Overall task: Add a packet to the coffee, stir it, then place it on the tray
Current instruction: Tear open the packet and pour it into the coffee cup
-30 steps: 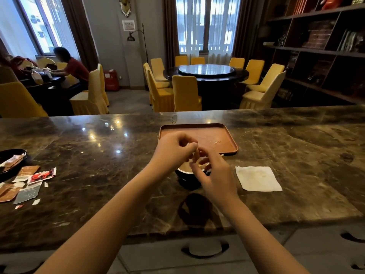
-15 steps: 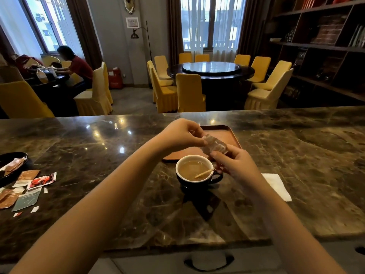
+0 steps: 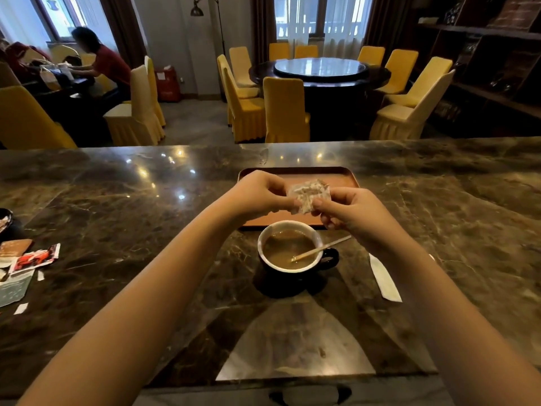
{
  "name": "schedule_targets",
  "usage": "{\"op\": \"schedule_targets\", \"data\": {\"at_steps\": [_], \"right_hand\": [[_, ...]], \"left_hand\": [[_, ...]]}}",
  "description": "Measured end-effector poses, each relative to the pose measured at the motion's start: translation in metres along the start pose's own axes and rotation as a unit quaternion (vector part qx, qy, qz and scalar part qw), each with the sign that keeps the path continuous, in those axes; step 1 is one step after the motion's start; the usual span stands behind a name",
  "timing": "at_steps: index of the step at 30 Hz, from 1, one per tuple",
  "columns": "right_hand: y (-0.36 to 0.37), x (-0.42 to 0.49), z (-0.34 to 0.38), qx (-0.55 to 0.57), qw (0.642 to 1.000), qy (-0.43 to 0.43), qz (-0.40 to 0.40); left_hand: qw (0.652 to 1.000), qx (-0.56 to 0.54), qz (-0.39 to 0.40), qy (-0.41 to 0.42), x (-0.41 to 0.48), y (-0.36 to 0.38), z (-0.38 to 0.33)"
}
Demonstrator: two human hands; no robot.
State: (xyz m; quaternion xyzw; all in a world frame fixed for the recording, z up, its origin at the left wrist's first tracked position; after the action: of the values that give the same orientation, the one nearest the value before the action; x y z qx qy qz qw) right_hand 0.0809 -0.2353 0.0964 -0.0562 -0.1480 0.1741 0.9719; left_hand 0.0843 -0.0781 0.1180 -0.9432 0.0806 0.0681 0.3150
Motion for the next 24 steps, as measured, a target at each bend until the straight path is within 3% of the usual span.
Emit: {"op": "schedule_targets", "data": {"at_steps": [6, 16, 24], "right_hand": [[0.005, 0.002, -0.010, 0.006, 1.000, 0.019, 0.006], [0.005, 0.009, -0.010, -0.125, 0.991, -0.037, -0.012], [0.005, 0.010, -0.011, -0.139, 0.989, -0.044, 0.008]], "left_hand": [[1.000, -0.007, -0.004, -0.015, 0.002, 0.004, 0.011], [1.000, -0.014, -0.016, -0.022, 0.005, 0.003, 0.022], [0.999, -0.022, -0.021, -0.036, 0.007, 0.006, 0.029]]}}
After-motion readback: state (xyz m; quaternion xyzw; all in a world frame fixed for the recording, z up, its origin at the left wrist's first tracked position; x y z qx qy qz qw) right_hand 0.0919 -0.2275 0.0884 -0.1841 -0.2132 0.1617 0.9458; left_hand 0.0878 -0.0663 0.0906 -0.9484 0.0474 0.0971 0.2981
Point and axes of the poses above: each hand's wrist, its own x-axis towards the middle knuckle, its own y-axis out of the palm, z = x × y, the point moved 5 cm from there along x, towards the middle knuckle, and after that the axes turned 11 degrees about -y, right-handed, at the moved point
